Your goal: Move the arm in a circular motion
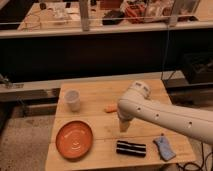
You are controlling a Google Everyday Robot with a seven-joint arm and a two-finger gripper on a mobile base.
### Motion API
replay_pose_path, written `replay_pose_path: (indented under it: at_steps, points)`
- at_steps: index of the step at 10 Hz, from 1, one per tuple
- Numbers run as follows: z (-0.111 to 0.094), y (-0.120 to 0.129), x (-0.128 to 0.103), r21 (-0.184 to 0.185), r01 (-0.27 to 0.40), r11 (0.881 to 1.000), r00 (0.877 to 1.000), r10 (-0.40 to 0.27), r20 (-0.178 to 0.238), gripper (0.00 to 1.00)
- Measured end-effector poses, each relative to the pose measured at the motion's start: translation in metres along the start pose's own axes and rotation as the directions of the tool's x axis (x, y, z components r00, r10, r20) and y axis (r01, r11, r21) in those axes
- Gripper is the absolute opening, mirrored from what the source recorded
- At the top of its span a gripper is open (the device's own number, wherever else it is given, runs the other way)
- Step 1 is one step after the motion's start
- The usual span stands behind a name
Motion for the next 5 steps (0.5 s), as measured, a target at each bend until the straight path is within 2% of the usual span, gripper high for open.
replay_pose_path:
  at_steps: [5]
  points:
    - [0.0002, -0.0002, -0.0015, 0.0, 0.003, 1.0, 1.0, -0.003, 0.001, 0.8]
